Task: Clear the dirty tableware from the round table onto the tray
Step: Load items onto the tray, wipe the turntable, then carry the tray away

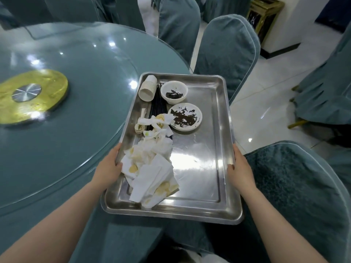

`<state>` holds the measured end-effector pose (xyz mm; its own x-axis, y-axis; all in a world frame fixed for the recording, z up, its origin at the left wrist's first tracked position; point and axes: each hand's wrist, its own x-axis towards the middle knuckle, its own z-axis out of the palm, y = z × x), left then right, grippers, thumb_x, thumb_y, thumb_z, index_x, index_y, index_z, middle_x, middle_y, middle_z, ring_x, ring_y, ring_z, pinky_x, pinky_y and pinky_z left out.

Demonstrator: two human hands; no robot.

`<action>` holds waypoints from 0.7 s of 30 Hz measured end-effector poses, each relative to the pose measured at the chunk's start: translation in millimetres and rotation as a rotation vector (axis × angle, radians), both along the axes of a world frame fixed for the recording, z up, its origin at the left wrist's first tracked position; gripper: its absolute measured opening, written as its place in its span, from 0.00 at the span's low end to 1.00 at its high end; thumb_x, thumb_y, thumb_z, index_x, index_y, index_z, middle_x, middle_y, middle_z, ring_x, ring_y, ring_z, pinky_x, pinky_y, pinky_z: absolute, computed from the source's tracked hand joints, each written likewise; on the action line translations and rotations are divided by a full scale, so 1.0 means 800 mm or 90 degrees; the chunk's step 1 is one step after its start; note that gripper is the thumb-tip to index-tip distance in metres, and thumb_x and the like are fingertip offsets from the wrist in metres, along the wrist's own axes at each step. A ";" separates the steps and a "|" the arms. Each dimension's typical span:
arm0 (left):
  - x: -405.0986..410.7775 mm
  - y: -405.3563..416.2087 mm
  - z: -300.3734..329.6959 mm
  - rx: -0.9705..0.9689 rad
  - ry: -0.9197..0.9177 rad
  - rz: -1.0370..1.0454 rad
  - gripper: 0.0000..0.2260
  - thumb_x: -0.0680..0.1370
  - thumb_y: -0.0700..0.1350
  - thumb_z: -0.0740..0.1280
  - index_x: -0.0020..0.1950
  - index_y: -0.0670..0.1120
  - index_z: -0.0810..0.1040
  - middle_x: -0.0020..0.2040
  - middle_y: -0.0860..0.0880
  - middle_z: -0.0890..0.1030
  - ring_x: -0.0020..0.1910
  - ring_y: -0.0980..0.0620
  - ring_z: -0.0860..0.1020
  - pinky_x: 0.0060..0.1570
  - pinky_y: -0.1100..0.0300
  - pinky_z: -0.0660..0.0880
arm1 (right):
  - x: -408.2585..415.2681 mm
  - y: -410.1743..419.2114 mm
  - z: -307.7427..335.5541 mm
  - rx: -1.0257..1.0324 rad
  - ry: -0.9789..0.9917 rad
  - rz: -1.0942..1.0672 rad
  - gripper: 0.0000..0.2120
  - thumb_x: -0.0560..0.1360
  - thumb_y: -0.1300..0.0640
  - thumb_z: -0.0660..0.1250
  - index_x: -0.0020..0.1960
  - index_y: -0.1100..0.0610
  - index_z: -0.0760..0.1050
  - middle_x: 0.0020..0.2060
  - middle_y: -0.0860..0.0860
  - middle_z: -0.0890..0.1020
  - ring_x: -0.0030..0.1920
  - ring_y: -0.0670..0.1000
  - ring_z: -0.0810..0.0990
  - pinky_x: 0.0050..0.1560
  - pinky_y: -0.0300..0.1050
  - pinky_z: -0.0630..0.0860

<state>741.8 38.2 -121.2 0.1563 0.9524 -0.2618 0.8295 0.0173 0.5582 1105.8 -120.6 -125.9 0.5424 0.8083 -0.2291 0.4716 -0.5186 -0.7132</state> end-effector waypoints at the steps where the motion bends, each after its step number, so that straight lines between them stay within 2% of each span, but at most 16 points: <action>1: 0.000 -0.006 0.000 -0.003 -0.007 0.011 0.31 0.77 0.37 0.61 0.76 0.59 0.57 0.40 0.53 0.76 0.33 0.55 0.75 0.31 0.60 0.66 | 0.000 -0.004 0.000 -0.006 -0.002 -0.002 0.39 0.74 0.66 0.56 0.73 0.32 0.49 0.67 0.46 0.70 0.42 0.37 0.72 0.36 0.33 0.69; 4: -0.004 -0.031 0.001 -0.020 -0.021 0.040 0.32 0.76 0.36 0.60 0.75 0.62 0.57 0.43 0.54 0.79 0.29 0.52 0.74 0.28 0.59 0.66 | -0.007 -0.025 0.000 -0.010 -0.010 -0.011 0.38 0.75 0.65 0.57 0.75 0.36 0.49 0.69 0.47 0.68 0.44 0.40 0.74 0.38 0.36 0.72; 6: -0.011 -0.053 0.003 -0.035 -0.037 0.061 0.34 0.75 0.35 0.60 0.73 0.64 0.58 0.40 0.56 0.78 0.28 0.51 0.75 0.27 0.60 0.67 | -0.014 -0.043 0.000 -0.003 -0.007 -0.023 0.35 0.75 0.64 0.58 0.75 0.39 0.51 0.70 0.47 0.68 0.53 0.44 0.75 0.49 0.43 0.76; 7: -0.015 -0.067 0.003 -0.037 -0.046 0.070 0.34 0.74 0.35 0.61 0.73 0.64 0.59 0.40 0.57 0.78 0.29 0.53 0.76 0.27 0.60 0.67 | -0.017 -0.053 -0.001 -0.006 -0.006 -0.034 0.34 0.75 0.64 0.59 0.75 0.41 0.53 0.70 0.47 0.68 0.56 0.46 0.75 0.52 0.46 0.77; 8: -0.019 -0.080 0.003 -0.037 -0.056 0.078 0.33 0.74 0.36 0.62 0.72 0.65 0.60 0.40 0.57 0.78 0.30 0.54 0.76 0.28 0.61 0.68 | -0.020 -0.062 -0.002 -0.014 -0.014 -0.044 0.34 0.74 0.65 0.60 0.75 0.43 0.55 0.69 0.47 0.69 0.54 0.47 0.76 0.48 0.47 0.78; 10: -0.029 -0.105 0.002 -0.041 -0.069 0.089 0.30 0.75 0.39 0.63 0.70 0.65 0.62 0.38 0.56 0.76 0.32 0.55 0.76 0.29 0.60 0.67 | -0.021 -0.074 -0.001 -0.020 -0.033 -0.062 0.30 0.72 0.64 0.63 0.71 0.47 0.61 0.64 0.49 0.71 0.47 0.46 0.76 0.38 0.42 0.73; 13: -0.038 -0.121 0.006 -0.050 -0.095 0.112 0.19 0.77 0.51 0.65 0.66 0.65 0.67 0.35 0.53 0.75 0.33 0.54 0.75 0.32 0.59 0.67 | -0.006 -0.070 0.006 -0.005 -0.033 -0.099 0.24 0.70 0.63 0.67 0.63 0.50 0.67 0.56 0.50 0.75 0.43 0.47 0.75 0.35 0.41 0.69; 14: -0.037 -0.119 0.009 -0.052 -0.109 0.123 0.17 0.76 0.53 0.65 0.64 0.65 0.69 0.37 0.53 0.77 0.35 0.55 0.76 0.33 0.60 0.68 | 0.000 -0.063 0.008 -0.003 -0.028 -0.103 0.24 0.70 0.63 0.67 0.63 0.50 0.67 0.53 0.51 0.76 0.43 0.48 0.76 0.36 0.43 0.69; 16: -0.027 -0.111 0.015 -0.066 -0.174 0.154 0.17 0.76 0.51 0.67 0.63 0.63 0.71 0.48 0.53 0.79 0.42 0.55 0.78 0.37 0.61 0.70 | 0.006 -0.052 0.010 0.002 0.000 -0.098 0.26 0.72 0.62 0.66 0.67 0.51 0.65 0.49 0.50 0.78 0.42 0.49 0.78 0.36 0.44 0.71; 19: -0.012 -0.095 0.025 -0.166 -0.345 0.257 0.25 0.74 0.42 0.69 0.69 0.57 0.70 0.58 0.48 0.79 0.52 0.47 0.80 0.51 0.51 0.77 | -0.002 -0.044 0.011 0.026 0.015 -0.096 0.25 0.73 0.67 0.62 0.67 0.51 0.67 0.44 0.43 0.77 0.39 0.42 0.76 0.32 0.38 0.70; 21: -0.013 -0.094 0.030 -0.227 -0.447 0.319 0.28 0.73 0.35 0.67 0.71 0.53 0.71 0.63 0.46 0.77 0.53 0.45 0.81 0.53 0.50 0.77 | -0.005 -0.048 0.015 0.057 0.011 -0.116 0.23 0.73 0.67 0.62 0.65 0.51 0.70 0.42 0.40 0.77 0.38 0.40 0.76 0.33 0.34 0.69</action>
